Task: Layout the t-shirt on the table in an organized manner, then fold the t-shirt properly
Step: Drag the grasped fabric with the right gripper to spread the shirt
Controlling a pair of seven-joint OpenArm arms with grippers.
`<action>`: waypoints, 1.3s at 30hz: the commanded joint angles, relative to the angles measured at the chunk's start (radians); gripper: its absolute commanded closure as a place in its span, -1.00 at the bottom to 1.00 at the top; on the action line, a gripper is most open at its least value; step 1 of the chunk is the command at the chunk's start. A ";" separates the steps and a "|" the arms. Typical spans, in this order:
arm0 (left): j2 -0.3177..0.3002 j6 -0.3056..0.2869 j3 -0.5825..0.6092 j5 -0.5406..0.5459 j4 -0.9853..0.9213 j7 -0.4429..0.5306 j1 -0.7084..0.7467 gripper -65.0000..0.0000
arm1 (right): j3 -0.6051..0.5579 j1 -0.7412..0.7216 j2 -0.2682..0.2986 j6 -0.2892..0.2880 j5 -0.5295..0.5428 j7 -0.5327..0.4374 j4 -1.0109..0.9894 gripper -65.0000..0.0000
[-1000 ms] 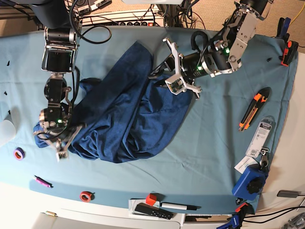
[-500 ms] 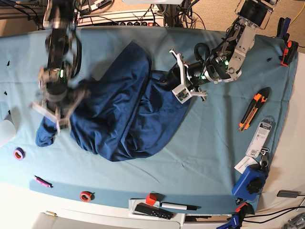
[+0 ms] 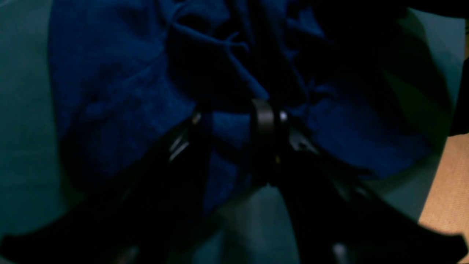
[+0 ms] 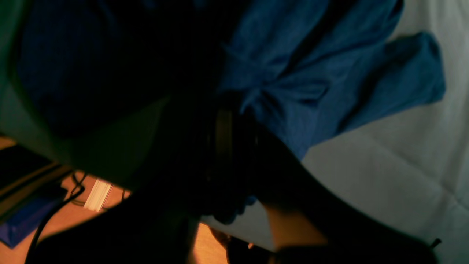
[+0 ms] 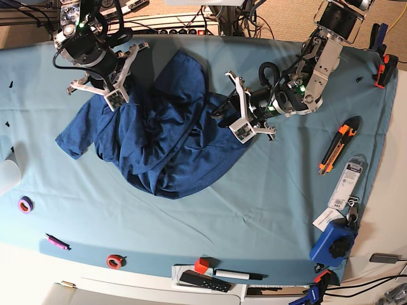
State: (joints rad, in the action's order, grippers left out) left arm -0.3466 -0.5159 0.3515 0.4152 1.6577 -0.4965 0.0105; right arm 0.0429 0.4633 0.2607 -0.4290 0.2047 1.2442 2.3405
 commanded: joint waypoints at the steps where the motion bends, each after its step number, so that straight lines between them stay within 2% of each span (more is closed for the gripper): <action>1: -0.003 -0.004 -0.005 0.015 0.018 0.026 -0.014 0.42 | 0.003 -0.001 0.008 -0.018 0.004 -0.046 0.016 0.32; 2: -0.003 -0.004 -0.005 0.014 0.018 0.026 -0.014 0.42 | 0.003 -0.001 0.008 -0.027 0.003 -0.092 0.016 0.10; 3: -0.003 -0.004 -0.005 0.015 0.018 0.026 -0.014 0.42 | 0.003 -0.005 0.008 -0.027 -0.006 -0.151 0.016 0.00; 5: -0.002 -0.004 -0.005 0.016 0.018 0.026 -0.024 0.42 | 0.004 -0.031 0.008 0.003 -0.055 -0.269 0.016 0.00; 7: -0.003 -0.004 -0.005 0.015 0.018 0.026 -0.040 0.42 | 0.004 -0.082 0.008 0.078 -0.099 -0.331 0.016 0.00; 12: -0.002 0.000 -0.005 0.014 0.018 0.026 -0.092 0.42 | 0.004 -0.237 0.003 0.182 -0.204 -0.377 -0.016 0.00; 16: -0.002 0.057 -0.005 0.014 0.018 0.025 -0.123 0.42 | 0.004 -0.376 -0.021 0.187 -0.200 -0.389 -0.262 0.00; 22: -0.003 0.056 -0.005 0.006 0.015 0.025 -0.132 0.42 | 0.004 -0.663 -0.022 0.185 -0.158 -0.383 -0.763 0.00; 24: -0.002 0.056 -0.005 0.006 0.011 0.025 -0.132 0.42 | 0.004 -0.742 -0.023 0.169 -0.113 -0.381 -0.906 0.00; 26: -0.003 0.056 -0.005 0.006 0.010 0.025 -0.132 0.42 | 0.004 -0.805 -0.023 0.129 -0.055 -0.369 -1.037 0.00; 30: -0.002 0.056 -0.005 0.006 0.010 0.025 -0.132 0.42 | 0.004 -0.878 -0.023 0.003 0.099 -0.325 -1.236 0.00; 33: -0.002 0.056 -0.005 0.006 0.010 0.026 -0.132 0.42 | 0.004 -0.879 -0.023 -0.065 0.198 -0.307 -1.292 0.00; 36: -0.002 0.056 -0.005 0.007 0.010 0.026 -0.132 0.42 | 0.004 -0.875 -0.023 -0.110 0.279 -0.245 -1.303 0.04; 37: -0.002 0.056 -0.005 0.007 0.010 0.026 -0.132 0.42 | 0.004 -0.876 -0.023 -0.127 0.298 -0.229 -1.303 0.19; 39: -0.002 0.056 -0.005 0.007 0.010 0.026 -0.132 0.42 | 0.004 -0.876 -0.023 -0.145 0.322 -0.220 -1.302 0.76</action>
State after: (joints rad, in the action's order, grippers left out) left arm -0.3466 -0.4595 0.3523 0.4084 1.6516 -0.4969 -0.1032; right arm 0.0494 -0.4030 0.2321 -0.5732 0.5392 0.9936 1.0344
